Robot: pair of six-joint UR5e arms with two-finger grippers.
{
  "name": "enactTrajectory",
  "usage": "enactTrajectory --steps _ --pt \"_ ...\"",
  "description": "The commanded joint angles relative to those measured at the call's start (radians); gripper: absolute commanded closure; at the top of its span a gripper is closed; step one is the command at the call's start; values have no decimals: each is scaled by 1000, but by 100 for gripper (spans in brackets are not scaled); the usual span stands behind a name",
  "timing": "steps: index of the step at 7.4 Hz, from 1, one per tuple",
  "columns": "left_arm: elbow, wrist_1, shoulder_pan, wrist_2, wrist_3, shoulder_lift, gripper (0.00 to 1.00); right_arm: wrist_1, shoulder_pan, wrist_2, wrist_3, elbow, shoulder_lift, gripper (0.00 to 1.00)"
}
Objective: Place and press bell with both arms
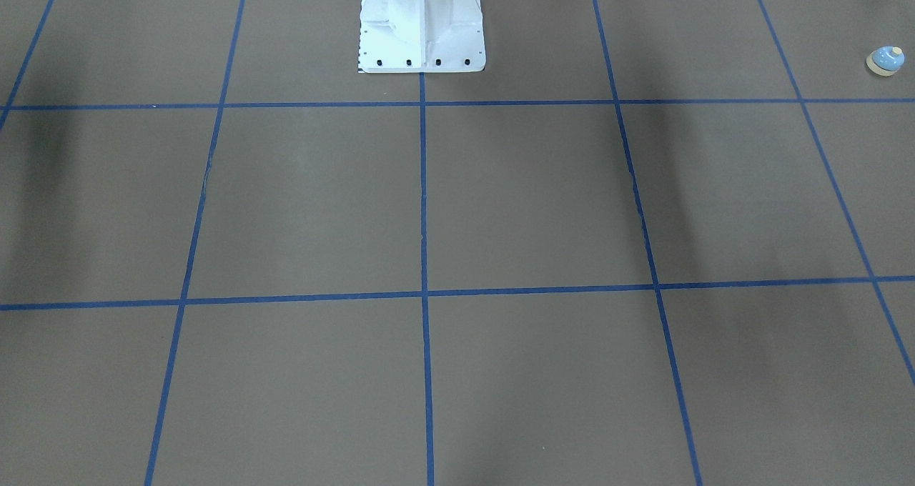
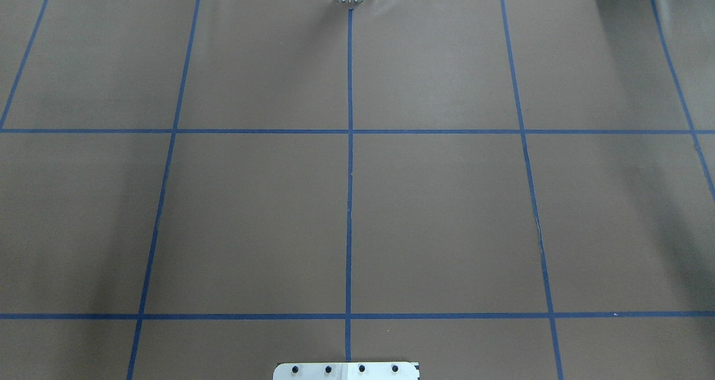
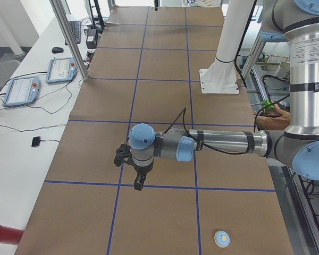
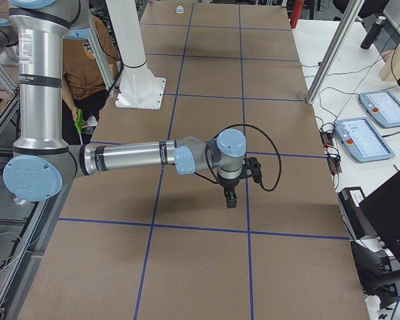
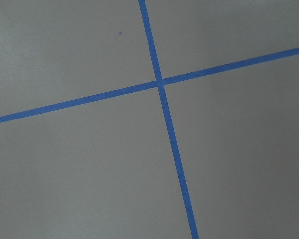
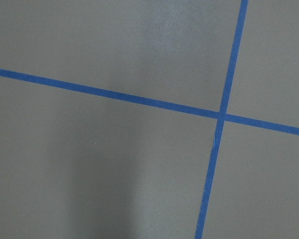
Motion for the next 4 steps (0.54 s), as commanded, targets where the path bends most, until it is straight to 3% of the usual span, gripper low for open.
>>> enactTrajectory --steps 1,4 --pt "-38 -61 0 -10 17 69 0 -20 21 18 1 5 -3 0" --pt "-17 -82 2 -9 16 82 0 -23 30 45 1 -1 -13 0"
